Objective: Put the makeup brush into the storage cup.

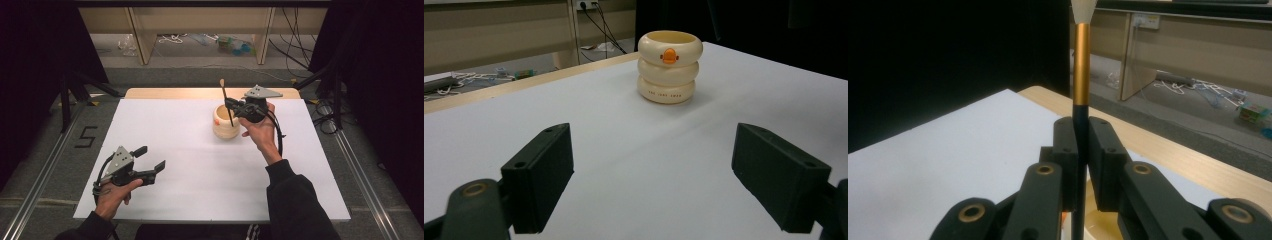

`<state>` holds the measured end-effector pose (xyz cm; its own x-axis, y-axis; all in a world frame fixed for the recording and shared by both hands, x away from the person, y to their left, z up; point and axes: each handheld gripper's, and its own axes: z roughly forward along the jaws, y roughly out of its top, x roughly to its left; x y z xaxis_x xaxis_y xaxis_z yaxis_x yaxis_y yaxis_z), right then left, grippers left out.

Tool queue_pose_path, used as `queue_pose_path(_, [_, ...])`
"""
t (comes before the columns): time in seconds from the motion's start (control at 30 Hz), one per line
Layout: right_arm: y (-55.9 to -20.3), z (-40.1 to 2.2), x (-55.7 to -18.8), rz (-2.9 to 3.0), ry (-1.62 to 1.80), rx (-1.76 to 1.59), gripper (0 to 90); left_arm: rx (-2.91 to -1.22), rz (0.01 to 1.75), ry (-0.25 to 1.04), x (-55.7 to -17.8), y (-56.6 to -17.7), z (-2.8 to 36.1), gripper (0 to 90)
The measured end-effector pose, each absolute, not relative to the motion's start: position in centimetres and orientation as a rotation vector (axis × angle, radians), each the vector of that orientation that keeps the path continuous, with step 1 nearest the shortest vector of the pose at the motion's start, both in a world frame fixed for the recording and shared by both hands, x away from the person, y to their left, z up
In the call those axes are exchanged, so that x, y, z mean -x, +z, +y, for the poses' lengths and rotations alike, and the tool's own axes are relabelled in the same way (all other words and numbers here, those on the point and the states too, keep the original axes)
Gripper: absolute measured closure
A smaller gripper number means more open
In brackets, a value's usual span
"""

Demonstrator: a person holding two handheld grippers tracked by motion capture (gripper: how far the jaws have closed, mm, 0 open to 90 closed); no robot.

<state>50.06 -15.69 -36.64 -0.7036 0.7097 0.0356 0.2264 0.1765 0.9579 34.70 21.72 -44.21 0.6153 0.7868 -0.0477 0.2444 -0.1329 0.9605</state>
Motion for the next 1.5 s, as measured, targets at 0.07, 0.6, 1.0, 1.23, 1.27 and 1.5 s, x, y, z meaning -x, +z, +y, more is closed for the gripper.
queue_pose_path(0.07, [-36.5, -15.8, -50.4, 2.017, 1.544, -0.891, 83.2, -1.686, 0.856, 0.586, -34.7, -44.2, 21.7, 16.7])
queue_pose_path(0.6, [-36.0, -15.8, -52.6, 1.959, 1.544, -0.957, 83.2, -1.692, 0.845, 0.59, -34.7, -44.2, 21.8, 16.7])
queue_pose_path(1.0, [-36.3, -15.2, -54.1, 1.936, 1.512, -0.996, 83.2, -1.689, 0.846, 0.589, -34.7, -44.2, 21.7, 16.7])
queue_pose_path(1.23, [-37.1, -15.1, -54.7, 1.937, 1.492, -1.014, 83.2, -1.69, 0.844, 0.59, -34.7, -44.2, 21.7, 16.7])
queue_pose_path(1.27, [-37.1, -15.1, -54.8, 1.943, 1.486, -1.02, 83.2, -1.691, 0.843, 0.59, -34.7, -44.2, 21.7, 16.7])
queue_pose_path(1.5, [-37.5, -14.9, -55.1, 1.951, 1.468, -1.033, 83.2, -1.687, 0.856, 0.578, -34.7, -44.3, 21.6, 16.7])
